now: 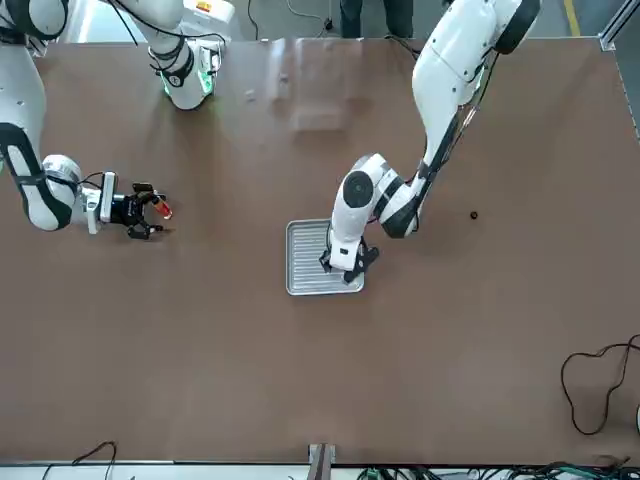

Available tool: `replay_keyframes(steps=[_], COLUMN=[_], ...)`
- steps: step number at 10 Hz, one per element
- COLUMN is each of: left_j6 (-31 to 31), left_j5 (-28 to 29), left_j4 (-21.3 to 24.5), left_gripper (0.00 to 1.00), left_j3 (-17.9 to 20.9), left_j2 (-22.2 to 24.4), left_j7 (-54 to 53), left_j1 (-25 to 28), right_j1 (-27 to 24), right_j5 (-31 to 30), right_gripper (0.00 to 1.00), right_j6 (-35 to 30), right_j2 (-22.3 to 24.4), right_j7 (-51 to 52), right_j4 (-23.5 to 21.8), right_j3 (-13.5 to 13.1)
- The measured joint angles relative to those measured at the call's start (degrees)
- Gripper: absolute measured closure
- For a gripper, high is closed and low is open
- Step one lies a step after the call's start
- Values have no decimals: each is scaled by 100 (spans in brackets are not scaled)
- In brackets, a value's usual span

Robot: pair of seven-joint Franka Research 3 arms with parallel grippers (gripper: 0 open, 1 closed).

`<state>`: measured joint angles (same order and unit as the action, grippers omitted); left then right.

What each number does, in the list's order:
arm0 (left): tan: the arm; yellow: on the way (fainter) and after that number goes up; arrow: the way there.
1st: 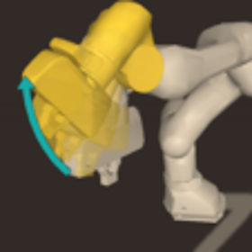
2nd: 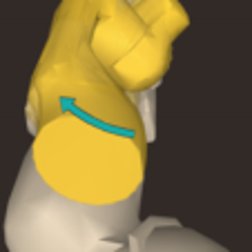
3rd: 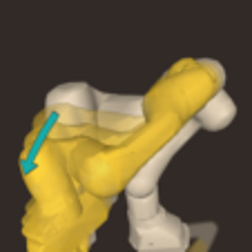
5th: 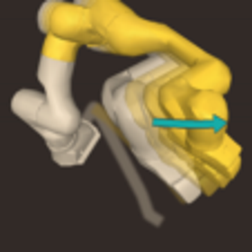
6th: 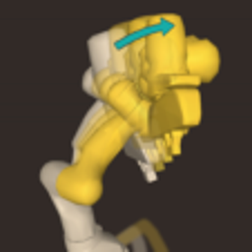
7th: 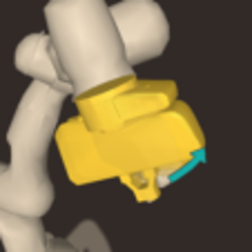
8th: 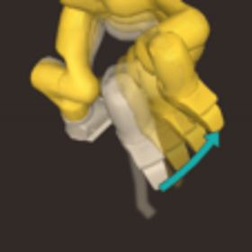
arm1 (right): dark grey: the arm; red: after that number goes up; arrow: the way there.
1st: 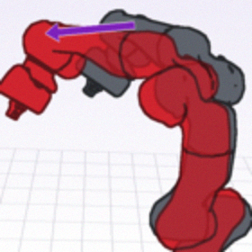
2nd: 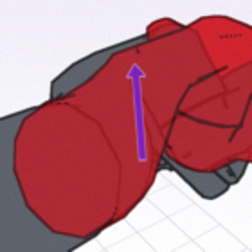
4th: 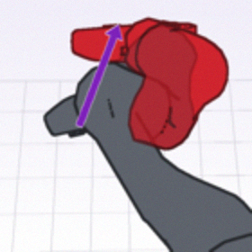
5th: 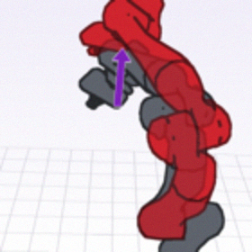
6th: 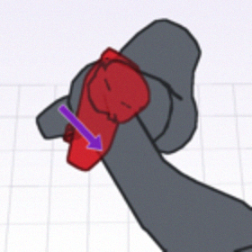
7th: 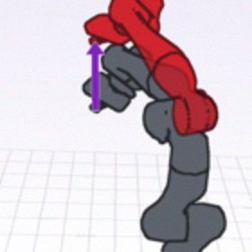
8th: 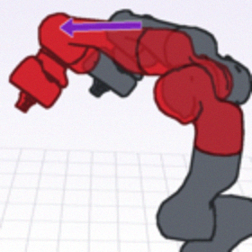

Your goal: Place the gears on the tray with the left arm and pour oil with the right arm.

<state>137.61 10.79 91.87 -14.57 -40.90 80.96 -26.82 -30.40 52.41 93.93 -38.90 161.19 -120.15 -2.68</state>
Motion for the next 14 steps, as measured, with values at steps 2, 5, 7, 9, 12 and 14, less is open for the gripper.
replay_keyframes(steps=[2,5,7,9,12,14], left_j6=[-347,-334,95,534,645,756], left_j5=[97,151,152,154,154,154], left_j4=[529,2019,3097,3995,4764,5077], left_gripper=[29,29,29,30,32,34], left_j3=[1,-111,-148,-159,-167,-174], left_j2=[677,1628,2012,2283,2744,2889], left_j7=[-308,-1966,-3258,-4307,-5142,-5197], left_j1=[394,1588,2488,3261,4098,4200], right_j1=[-5,-8,-7,-6,-10,-19], right_j5=[0,0,0,0,-2,-2], right_gripper=[14,16,19,26,31,33], right_j6=[1,98,188,212,211,200], right_j2=[-5,-44,-72,-92,-202,-286], right_j7=[35,79,82,95,129,136], right_j4=[4,13,17,20,19,18], right_j3=[-6,-11,-11,-10,-12,-19])
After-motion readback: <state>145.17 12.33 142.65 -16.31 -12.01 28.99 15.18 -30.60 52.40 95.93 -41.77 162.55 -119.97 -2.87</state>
